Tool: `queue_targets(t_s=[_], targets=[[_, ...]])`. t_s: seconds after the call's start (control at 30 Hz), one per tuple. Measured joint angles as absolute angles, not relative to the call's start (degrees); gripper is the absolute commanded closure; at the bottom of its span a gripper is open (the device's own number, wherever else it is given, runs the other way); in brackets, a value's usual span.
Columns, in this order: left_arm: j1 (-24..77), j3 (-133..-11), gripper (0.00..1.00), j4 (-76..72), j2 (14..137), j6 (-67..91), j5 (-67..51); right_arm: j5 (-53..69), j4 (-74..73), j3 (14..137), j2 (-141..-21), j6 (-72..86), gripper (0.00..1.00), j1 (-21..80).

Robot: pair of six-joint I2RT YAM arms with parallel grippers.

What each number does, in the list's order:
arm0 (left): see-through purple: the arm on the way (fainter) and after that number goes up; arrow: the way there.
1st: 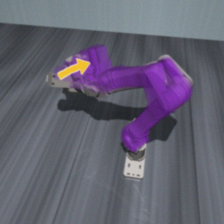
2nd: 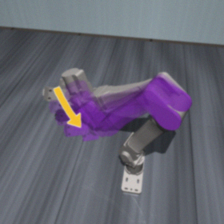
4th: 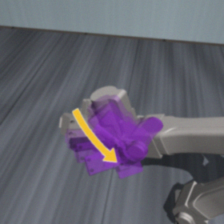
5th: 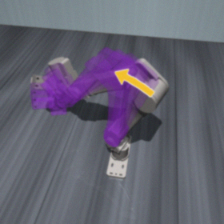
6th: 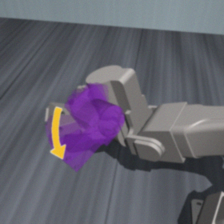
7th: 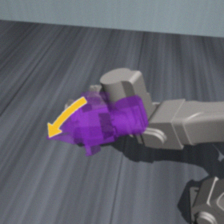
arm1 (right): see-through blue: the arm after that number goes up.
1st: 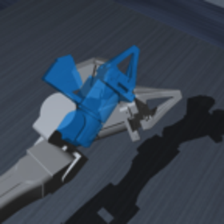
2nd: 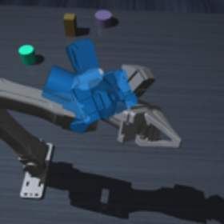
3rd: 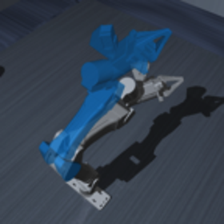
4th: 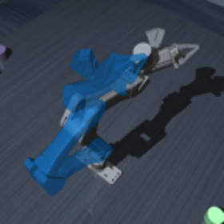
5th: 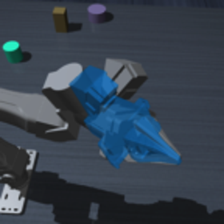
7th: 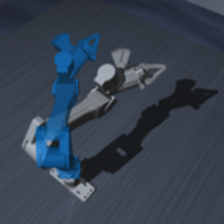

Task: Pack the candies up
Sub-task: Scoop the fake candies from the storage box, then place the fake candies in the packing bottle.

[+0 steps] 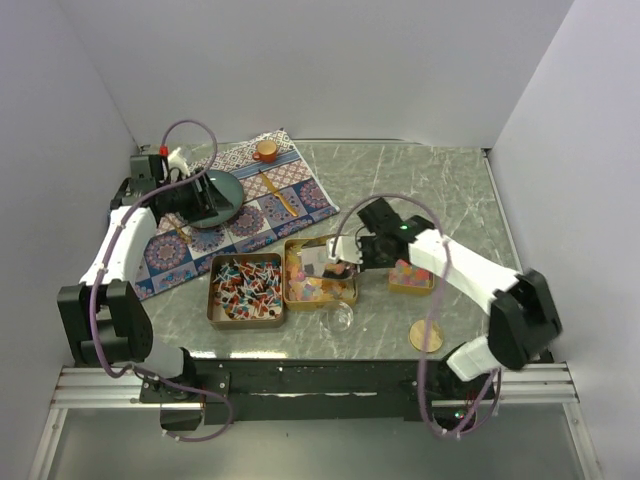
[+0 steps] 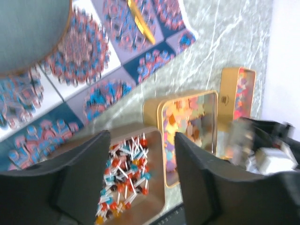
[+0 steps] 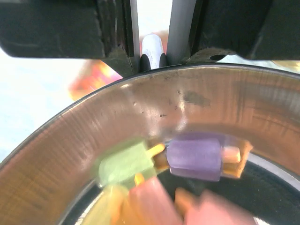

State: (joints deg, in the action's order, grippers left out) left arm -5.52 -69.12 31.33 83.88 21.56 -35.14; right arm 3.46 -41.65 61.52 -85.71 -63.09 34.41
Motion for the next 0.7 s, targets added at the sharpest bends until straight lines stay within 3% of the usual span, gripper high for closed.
queue_targets(t_s=[0.23,0.47,0.7], targets=[[-5.52,-74.78,0.31,28.67,86.13,20.60,-35.11,-2.52,-47.72,59.90,-72.03,-70.63,1.00,33.98],[-5.54,-78.50,0.31,26.76,86.46,20.34,-34.20,-12.01,-52.93,56.80,-69.78,-73.17,1.00,36.23],[-5.52,-73.82,0.32,21.85,83.83,22.02,-31.79,-19.00,-55.51,55.46,-69.01,-73.19,1.00,39.31]])
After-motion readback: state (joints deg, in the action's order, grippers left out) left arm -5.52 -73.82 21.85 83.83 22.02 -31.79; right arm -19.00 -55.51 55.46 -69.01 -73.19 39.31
